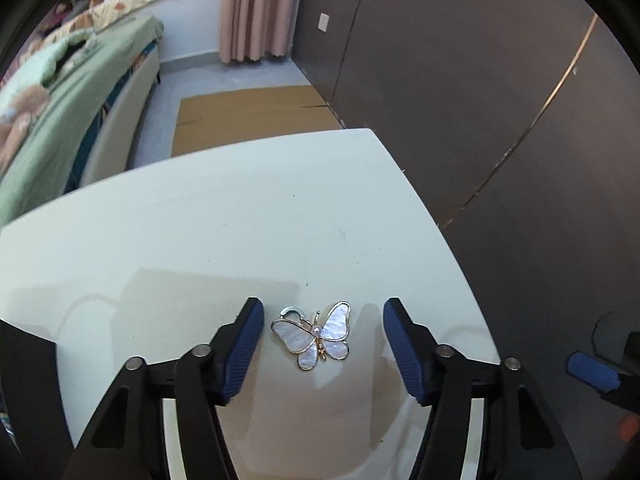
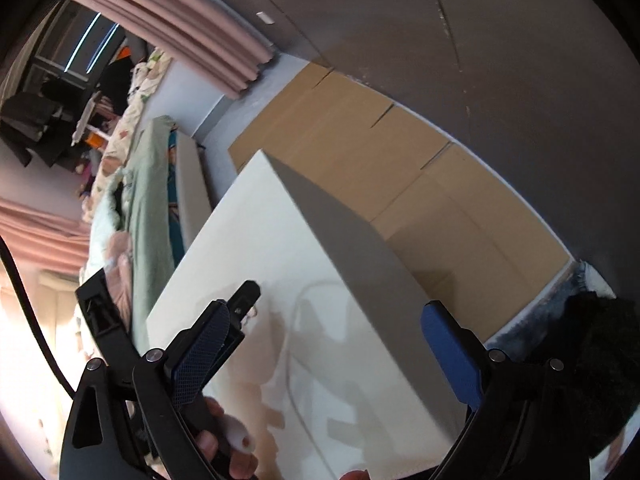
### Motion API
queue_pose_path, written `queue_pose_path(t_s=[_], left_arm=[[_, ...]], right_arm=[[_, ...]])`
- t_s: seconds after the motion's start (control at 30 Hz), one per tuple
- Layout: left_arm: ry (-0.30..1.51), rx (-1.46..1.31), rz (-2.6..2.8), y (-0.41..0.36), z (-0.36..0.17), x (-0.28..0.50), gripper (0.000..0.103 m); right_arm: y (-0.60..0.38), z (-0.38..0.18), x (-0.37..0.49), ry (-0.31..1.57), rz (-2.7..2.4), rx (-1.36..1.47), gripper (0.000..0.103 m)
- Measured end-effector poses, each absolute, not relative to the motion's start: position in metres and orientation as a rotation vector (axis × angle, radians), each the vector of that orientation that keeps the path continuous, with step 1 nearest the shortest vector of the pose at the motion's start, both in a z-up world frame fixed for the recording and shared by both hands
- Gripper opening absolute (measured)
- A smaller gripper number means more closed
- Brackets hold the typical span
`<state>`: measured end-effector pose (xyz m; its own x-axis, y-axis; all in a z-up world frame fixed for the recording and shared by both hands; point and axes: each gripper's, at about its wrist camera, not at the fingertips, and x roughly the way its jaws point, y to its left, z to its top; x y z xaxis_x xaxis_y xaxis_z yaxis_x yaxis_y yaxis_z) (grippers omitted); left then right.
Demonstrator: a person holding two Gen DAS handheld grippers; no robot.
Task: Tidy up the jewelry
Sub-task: 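Grasp the white butterfly pendant from the table with the left gripper, then carry the butterfly to the box with the left gripper while the right gripper grasps the small silver ring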
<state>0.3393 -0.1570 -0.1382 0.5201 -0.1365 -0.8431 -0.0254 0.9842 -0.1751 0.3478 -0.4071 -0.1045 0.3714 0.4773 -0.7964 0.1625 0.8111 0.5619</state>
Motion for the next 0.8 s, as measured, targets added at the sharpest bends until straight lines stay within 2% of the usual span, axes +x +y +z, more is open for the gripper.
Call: queue_pose_path(t_s=[0.1,0.3,0.8], left_arm=[[1.023,-0.14,-0.056,-0.157,-0.138,0.339,0.041],[1.029,-0.18,-0.107,-0.146,-0.131,0.336,0.041],[0.947,-0.217,-0.105,-0.083,-0.076,0.313,0.041]], right_arm=[[-0.402,-0.106,0.351,1.205,0.211,0.621,0.097],[-0.388,-0.112,0.357,1.235,0.244,0.637,0.097],[-0.347,-0.102,0.357,1.189,0.294,0.54,0.097]])
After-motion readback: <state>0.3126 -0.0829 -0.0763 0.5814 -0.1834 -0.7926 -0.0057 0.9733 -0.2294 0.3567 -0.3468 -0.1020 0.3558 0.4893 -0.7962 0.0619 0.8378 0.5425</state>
